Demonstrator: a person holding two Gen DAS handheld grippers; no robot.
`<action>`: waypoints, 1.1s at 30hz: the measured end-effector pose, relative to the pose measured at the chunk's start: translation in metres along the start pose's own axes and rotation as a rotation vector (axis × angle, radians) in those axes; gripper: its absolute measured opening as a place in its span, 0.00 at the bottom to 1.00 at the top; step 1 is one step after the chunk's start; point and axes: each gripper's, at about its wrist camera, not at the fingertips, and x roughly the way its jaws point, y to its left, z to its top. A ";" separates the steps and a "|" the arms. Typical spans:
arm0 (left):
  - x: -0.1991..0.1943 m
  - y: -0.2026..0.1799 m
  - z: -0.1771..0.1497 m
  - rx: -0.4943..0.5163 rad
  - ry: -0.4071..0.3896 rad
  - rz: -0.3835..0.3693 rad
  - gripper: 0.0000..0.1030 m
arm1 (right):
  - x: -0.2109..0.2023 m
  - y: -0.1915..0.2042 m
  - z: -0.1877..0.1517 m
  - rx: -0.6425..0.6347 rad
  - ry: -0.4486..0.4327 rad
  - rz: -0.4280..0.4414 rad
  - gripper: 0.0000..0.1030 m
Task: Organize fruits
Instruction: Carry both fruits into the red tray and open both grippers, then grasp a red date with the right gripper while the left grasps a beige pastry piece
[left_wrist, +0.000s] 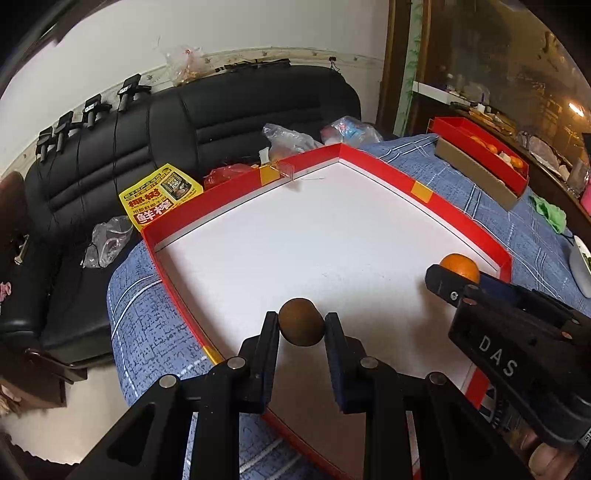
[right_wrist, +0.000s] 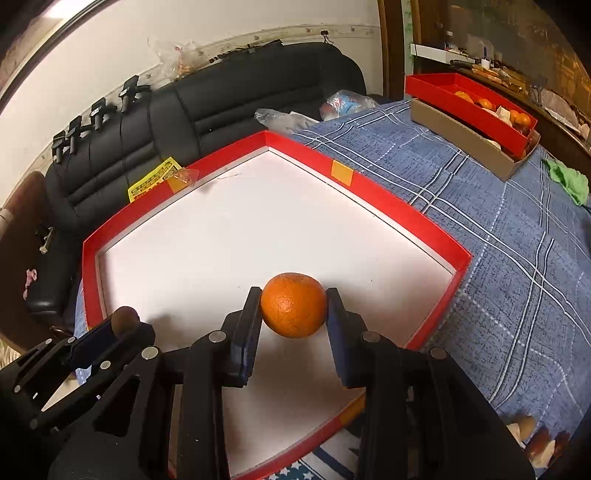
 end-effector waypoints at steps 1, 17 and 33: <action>0.002 0.000 0.000 0.000 0.003 0.000 0.23 | 0.000 0.000 0.001 0.002 -0.003 -0.003 0.32; 0.009 0.003 0.003 -0.036 0.021 0.031 0.40 | 0.015 -0.008 0.001 0.018 0.043 -0.051 0.40; -0.046 -0.013 -0.014 -0.029 -0.040 -0.029 0.65 | -0.114 -0.055 -0.044 0.062 -0.124 -0.063 0.79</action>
